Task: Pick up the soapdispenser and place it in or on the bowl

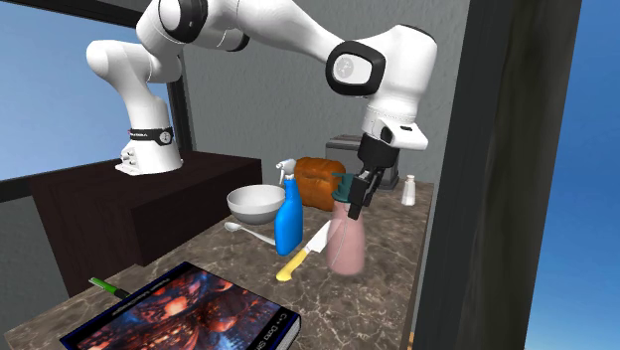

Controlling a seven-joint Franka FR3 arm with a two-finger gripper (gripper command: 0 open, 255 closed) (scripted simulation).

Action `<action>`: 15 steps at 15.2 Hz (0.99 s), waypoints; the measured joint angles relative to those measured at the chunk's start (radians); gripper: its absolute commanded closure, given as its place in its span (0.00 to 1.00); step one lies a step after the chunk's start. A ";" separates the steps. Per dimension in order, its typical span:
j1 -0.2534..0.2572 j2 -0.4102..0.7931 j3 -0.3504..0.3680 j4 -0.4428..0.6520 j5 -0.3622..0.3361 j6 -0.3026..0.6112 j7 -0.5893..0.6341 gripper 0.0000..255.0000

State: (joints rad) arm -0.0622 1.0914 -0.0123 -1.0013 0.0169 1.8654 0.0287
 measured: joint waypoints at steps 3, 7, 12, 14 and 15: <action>0.001 -0.020 0.000 -0.012 0.000 -0.011 0.001 1.00; 0.001 -0.049 0.000 -0.013 0.000 -0.039 0.001 1.00; 0.000 -0.086 -0.001 -0.008 -0.001 -0.081 0.000 1.00; 0.002 -0.104 0.000 -0.013 -0.001 -0.093 0.002 1.00; 0.002 -0.118 0.000 -0.026 -0.001 -0.096 0.002 1.00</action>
State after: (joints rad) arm -0.0601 0.9730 -0.0126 -1.0270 0.0162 1.7698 0.0308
